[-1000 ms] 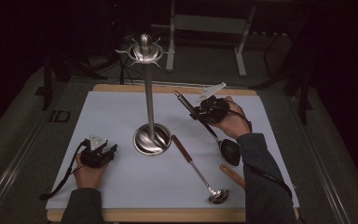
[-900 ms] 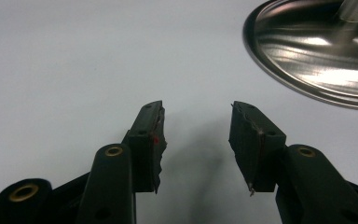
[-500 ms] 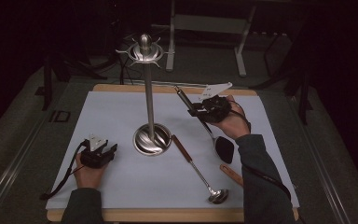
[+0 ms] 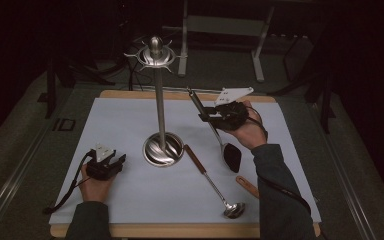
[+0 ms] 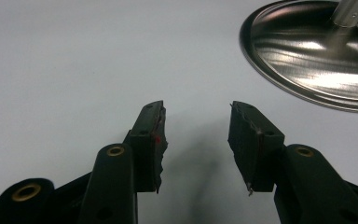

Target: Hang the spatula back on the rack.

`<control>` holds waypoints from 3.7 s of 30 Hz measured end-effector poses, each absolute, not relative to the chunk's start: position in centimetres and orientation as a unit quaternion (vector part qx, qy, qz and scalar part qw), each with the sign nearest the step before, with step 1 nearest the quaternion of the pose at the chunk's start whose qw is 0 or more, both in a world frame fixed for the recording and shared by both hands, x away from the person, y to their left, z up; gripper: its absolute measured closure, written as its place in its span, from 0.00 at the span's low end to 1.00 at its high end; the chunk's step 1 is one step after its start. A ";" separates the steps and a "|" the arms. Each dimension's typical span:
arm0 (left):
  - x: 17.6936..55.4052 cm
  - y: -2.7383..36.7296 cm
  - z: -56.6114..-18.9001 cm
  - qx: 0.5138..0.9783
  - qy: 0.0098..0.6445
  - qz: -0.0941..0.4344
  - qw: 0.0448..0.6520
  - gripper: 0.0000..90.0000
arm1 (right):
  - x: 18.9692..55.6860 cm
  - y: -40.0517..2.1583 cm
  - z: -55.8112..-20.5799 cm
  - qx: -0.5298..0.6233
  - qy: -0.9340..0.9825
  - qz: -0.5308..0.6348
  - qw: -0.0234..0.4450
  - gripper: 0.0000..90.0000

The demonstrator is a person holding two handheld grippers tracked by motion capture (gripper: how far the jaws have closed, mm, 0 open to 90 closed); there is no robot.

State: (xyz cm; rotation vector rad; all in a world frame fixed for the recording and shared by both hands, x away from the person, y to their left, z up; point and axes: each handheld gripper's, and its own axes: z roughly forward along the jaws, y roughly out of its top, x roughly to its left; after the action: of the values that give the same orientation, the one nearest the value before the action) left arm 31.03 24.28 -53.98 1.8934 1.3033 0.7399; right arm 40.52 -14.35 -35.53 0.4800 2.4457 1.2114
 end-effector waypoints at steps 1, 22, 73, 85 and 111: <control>31.0 24.3 -54.0 0.733 0.504 0.286 0.355 0.62 | 40.5 -14.3 -35.4 0.168 0.866 0.432 0.185 0.77; 31.1 24.3 -54.0 0.732 0.508 0.285 0.354 0.61 | 39.2 -13.6 -34.0 0.140 0.851 0.471 0.184 0.78; 31.1 24.3 -54.0 0.732 0.508 0.286 0.354 0.61 | 37.2 -11.7 -30.2 0.132 0.829 0.506 0.199 0.78; 31.1 24.3 -54.0 0.732 0.508 0.285 0.353 0.61 | 36.6 -10.8 -29.5 0.134 0.829 0.502 0.208 0.78; 31.1 24.3 -54.0 0.732 0.507 0.284 0.354 0.61 | 36.1 -8.3 -28.9 0.145 0.831 0.487 0.226 0.78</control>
State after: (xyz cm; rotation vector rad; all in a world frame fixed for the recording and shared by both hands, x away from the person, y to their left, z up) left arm 31.09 24.30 -53.99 1.8940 1.3118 0.7356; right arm 36.14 -8.29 -28.85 0.3988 2.2917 1.3435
